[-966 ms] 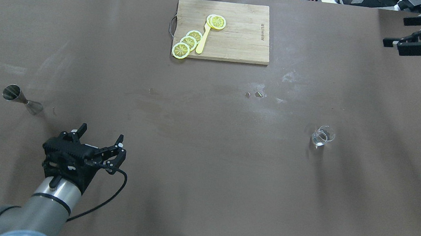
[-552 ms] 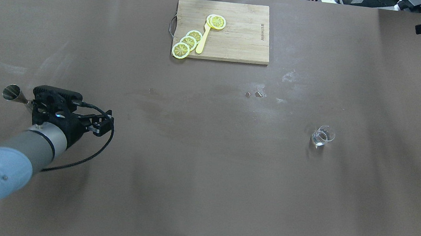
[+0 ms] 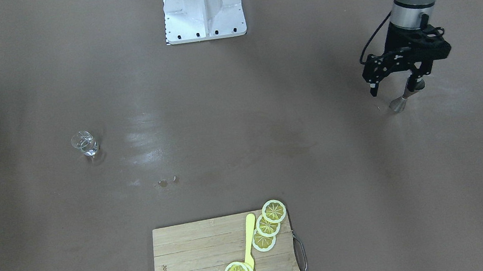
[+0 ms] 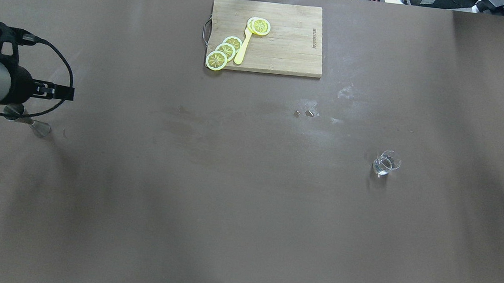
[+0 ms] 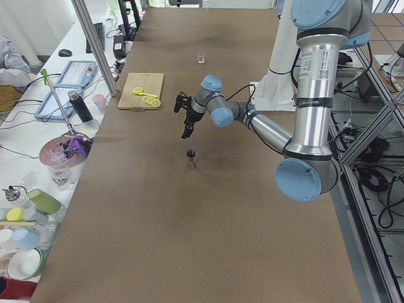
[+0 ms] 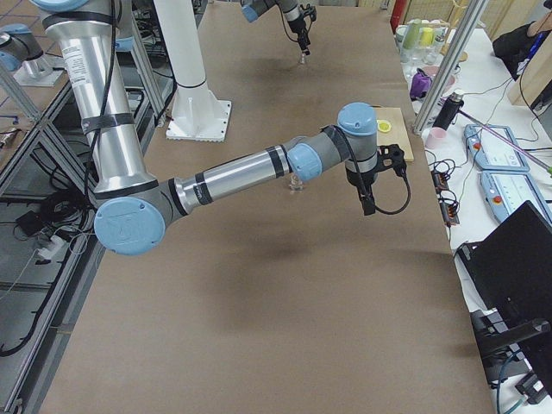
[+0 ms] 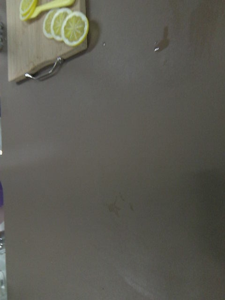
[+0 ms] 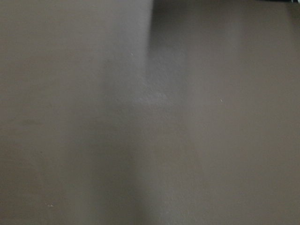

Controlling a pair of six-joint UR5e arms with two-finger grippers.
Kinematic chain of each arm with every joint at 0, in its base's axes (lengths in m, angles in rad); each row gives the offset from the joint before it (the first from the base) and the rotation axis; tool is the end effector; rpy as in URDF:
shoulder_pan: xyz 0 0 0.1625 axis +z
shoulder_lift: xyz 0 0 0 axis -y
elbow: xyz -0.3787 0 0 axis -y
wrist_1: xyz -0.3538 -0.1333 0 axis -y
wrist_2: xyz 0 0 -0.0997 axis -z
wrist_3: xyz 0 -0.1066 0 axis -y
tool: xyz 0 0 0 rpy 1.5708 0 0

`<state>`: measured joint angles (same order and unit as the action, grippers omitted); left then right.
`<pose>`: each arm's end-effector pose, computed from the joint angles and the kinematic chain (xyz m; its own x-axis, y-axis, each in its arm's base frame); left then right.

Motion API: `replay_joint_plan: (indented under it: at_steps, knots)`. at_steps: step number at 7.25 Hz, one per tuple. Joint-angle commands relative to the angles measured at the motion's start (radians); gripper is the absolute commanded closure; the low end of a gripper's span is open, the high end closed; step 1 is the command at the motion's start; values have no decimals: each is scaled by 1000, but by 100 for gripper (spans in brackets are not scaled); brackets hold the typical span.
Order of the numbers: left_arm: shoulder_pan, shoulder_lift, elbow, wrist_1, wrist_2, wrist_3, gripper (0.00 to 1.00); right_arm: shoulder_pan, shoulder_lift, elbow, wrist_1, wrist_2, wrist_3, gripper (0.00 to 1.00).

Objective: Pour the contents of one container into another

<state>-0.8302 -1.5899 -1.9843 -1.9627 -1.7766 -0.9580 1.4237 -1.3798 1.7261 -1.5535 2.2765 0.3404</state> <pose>0.2367 -0.4242 0.3904 0.7321 0.0337 -0.6804 0.2447 0.9191 0.3088 -0.0137 -0.5304 0.4546 0.7236 -0.0116 0.6901 -0.1110 0.9849 0.1329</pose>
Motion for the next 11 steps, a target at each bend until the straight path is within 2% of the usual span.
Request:
replay_joint_plan:
  at_steps: [1, 3, 4, 5, 6, 7, 8, 11]
  knots:
    - [-185, 77, 82, 4, -192, 71, 1, 12, -82, -20, -85, 24, -9, 0]
    - [-327, 119, 181, -8, -362, 121, 1, 12, -97, -106, -77, 11, -181, 0]
    - [-430, 123, 255, -7, -451, 307, 1, 12, -93, -108, -77, 26, -179, 0]
    - [-511, 123, 366, -15, -578, 507, 1, 15, -76, -102, -86, 29, -179, 0]
    - [-574, 129, 393, -4, -628, 613, 1, 46, -108, -91, -86, 32, -182, 0]
    - [-613, 175, 409, -2, -629, 709, 1, 73, -117, -91, -95, 34, -182, 0]
    - [-668, 177, 435, 1, -627, 808, 1, 110, -113, -86, -137, 34, -182, 0]
    - [-679, 223, 423, 14, -638, 898, 1, 110, -99, -59, -162, 17, -182, 0]
